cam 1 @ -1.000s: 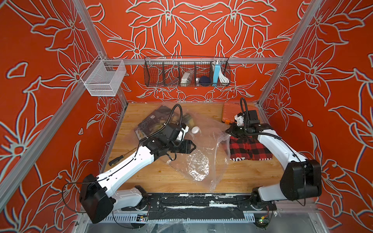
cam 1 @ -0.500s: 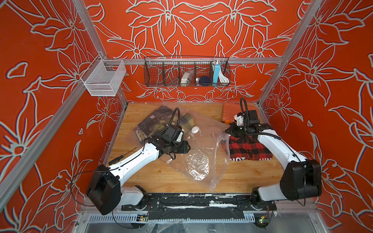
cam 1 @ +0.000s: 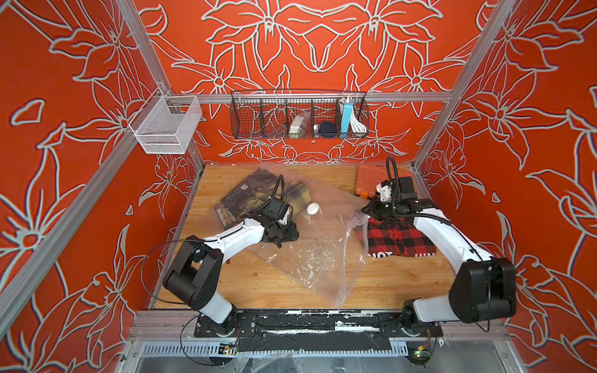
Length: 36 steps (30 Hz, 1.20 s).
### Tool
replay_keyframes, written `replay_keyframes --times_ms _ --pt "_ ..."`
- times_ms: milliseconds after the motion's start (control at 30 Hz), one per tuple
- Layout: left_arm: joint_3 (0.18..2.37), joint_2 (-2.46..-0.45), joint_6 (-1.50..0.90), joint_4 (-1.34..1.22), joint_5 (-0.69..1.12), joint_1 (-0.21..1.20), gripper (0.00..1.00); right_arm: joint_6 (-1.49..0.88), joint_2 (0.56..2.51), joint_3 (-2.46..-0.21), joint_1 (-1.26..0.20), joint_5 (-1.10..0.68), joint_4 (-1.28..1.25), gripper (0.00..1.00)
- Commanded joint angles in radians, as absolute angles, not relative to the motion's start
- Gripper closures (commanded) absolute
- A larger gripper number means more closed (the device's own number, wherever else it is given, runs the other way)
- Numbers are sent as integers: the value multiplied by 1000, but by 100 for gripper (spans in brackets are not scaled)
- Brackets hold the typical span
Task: Place the folded shirt into the vacuum bag
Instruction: Adjust the vacuum bag at the center of the board.
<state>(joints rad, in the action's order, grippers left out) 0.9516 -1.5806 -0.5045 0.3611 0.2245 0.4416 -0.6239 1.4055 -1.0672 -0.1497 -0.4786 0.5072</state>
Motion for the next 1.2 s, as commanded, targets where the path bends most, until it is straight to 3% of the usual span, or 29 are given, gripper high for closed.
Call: replay_keyframes --times_ms 0,400,667,900,1033,1167 --pt "956 -1624 -487 351 195 408 45 -638 1375 -1043 -130 -442 495 100" --pt "1038 -1724 -458 403 99 275 45 -643 1252 -912 -112 -371 549 100" --pt "1167 -1818 -406 433 57 207 45 -709 1099 -722 -102 -445 574 100" --pt "1306 -1858 -354 492 49 202 46 -798 1091 -660 -240 -479 499 100" --pt "1309 -1811 -346 538 40 202 45 -867 1112 -665 -351 -453 445 100" --pt "1290 -1726 -355 611 34 202 46 -902 1127 -660 -367 -477 399 100"
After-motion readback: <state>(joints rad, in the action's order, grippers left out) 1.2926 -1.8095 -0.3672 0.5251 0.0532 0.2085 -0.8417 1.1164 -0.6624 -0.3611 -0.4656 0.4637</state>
